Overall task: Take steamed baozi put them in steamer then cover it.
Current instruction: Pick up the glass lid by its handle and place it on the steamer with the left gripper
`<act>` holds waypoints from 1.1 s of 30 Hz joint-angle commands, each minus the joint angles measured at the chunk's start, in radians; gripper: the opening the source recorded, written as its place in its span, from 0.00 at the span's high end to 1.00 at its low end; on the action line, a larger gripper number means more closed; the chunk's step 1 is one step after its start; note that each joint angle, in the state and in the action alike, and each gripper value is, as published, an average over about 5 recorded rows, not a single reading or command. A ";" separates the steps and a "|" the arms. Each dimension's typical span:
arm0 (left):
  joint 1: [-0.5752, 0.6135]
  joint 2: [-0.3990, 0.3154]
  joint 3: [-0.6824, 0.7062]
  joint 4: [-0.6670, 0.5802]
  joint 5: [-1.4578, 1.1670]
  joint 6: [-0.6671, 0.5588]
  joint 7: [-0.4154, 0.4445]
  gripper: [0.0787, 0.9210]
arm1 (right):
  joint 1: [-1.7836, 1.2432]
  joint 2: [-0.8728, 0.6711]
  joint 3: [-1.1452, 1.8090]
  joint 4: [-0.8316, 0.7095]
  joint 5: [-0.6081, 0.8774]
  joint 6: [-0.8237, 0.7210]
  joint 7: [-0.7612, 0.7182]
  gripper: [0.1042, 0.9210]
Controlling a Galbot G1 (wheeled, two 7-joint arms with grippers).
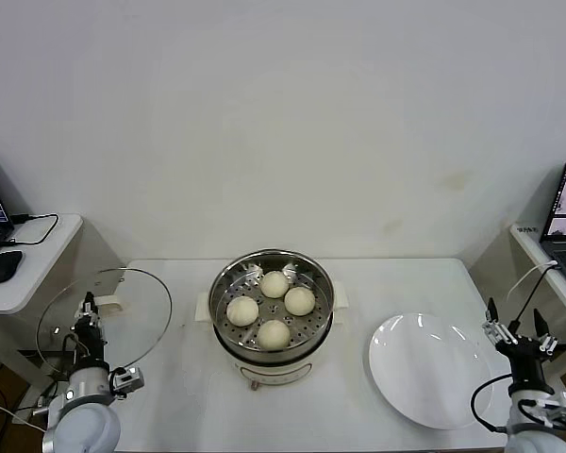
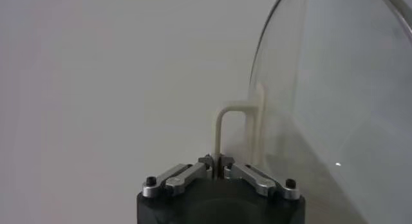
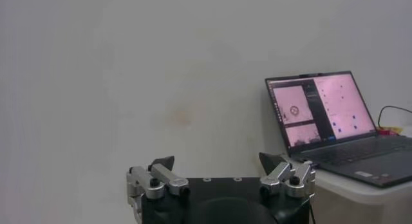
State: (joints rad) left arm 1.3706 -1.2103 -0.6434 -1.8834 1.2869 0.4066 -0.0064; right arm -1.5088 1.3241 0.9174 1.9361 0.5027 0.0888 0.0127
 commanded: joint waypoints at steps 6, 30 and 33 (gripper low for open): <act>-0.043 -0.085 0.090 -0.369 0.139 0.126 0.316 0.94 | 0.005 0.012 0.011 0.011 -0.013 -0.015 -0.004 0.12; -0.171 -0.221 0.450 -0.239 0.286 0.129 0.351 0.94 | -0.031 0.103 0.053 0.047 -0.173 -0.012 -0.009 0.12; -0.184 -0.253 0.498 -0.222 0.313 0.135 0.364 0.94 | -0.027 0.115 0.059 0.048 -0.181 -0.010 -0.010 0.12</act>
State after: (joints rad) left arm 1.2368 -1.3854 -0.3203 -2.1550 1.5349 0.5316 0.3237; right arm -1.5349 1.4077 0.9692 1.9788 0.3729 0.0754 0.0027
